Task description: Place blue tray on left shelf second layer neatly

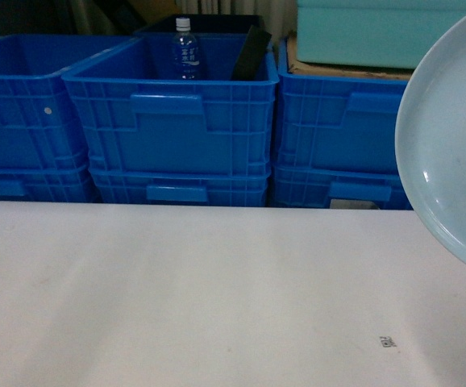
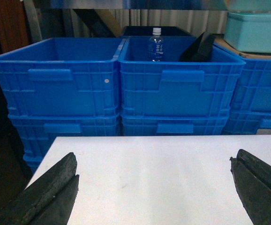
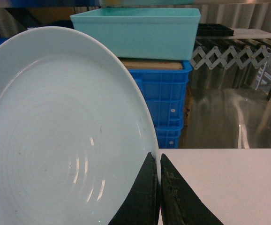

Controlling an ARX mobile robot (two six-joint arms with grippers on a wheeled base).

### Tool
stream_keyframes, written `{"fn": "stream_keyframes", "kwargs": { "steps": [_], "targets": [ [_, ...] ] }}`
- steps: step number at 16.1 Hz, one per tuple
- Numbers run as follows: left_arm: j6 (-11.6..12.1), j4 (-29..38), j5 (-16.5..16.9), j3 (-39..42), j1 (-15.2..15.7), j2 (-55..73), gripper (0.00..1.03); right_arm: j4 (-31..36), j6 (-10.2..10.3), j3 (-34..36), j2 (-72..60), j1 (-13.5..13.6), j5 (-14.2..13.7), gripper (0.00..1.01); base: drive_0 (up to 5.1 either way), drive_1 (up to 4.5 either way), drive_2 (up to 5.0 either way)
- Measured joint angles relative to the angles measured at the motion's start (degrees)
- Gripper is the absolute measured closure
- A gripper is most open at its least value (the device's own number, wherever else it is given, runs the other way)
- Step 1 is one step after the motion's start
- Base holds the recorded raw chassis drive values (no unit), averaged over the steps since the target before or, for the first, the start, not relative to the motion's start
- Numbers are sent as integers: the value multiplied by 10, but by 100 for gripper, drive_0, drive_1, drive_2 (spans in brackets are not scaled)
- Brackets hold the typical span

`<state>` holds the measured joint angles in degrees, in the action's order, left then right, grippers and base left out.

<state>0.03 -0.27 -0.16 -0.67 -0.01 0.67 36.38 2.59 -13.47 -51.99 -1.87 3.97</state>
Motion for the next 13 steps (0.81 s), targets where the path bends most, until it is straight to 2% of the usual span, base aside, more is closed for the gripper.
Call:
{"fn": "stream_keyframes", "kwargs": {
  "steps": [13],
  "targets": [
    [0,-1,2,0,0,0,5,-2,2,0,0,0,-1,99,310,-381,-381]
  ]
}}
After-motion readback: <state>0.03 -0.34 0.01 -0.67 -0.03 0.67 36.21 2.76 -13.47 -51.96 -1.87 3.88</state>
